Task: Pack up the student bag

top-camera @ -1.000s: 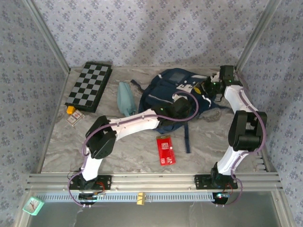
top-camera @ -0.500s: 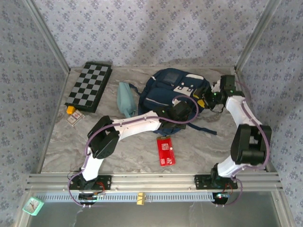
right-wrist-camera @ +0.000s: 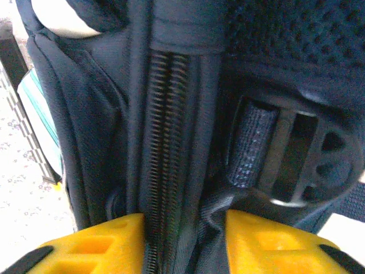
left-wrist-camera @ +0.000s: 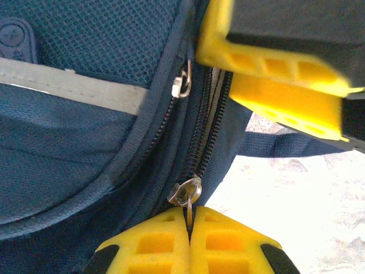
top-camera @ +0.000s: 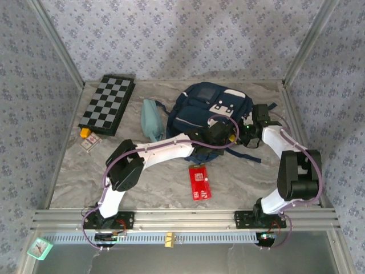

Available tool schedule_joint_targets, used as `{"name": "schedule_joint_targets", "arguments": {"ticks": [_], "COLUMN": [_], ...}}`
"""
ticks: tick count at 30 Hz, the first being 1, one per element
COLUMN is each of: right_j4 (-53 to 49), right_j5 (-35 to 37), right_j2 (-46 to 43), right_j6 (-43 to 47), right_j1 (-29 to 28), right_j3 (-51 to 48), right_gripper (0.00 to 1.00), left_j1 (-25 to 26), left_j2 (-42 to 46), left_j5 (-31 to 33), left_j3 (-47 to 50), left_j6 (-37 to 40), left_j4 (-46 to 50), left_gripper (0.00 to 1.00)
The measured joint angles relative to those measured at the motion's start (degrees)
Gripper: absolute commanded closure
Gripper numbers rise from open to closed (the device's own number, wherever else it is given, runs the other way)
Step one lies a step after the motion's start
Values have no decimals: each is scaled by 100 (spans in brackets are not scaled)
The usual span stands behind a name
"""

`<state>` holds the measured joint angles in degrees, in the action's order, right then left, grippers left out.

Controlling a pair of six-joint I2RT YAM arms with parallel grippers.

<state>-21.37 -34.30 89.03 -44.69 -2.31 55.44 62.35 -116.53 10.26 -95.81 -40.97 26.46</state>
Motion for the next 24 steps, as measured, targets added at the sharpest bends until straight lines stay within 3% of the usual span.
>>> {"name": "schedule_joint_targets", "arguments": {"ticks": [2, 7, 15, 24], "right_j4": [2, -39, -313, -857], "right_j5": [-13, 0, -157, -216], "right_j2": [133, 166, 166, 599], "right_j6": [7, 127, 352, 730], "right_j1": [-9, 42, 527, 1228], "right_j3": [122, 315, 461, 1349], "right_gripper": [83, 100, 100, 100], "left_j1": [-28, -52, -52, -369], "left_j2": [-28, -76, 2, 931], "left_j5": [2, 2, -2, 131], "left_j3": [-70, -205, -79, 1263], "left_j6": [28, 138, 437, 737], "left_j4": [39, 55, 17, -90], "left_gripper": [100, 100, 100, 100]}}
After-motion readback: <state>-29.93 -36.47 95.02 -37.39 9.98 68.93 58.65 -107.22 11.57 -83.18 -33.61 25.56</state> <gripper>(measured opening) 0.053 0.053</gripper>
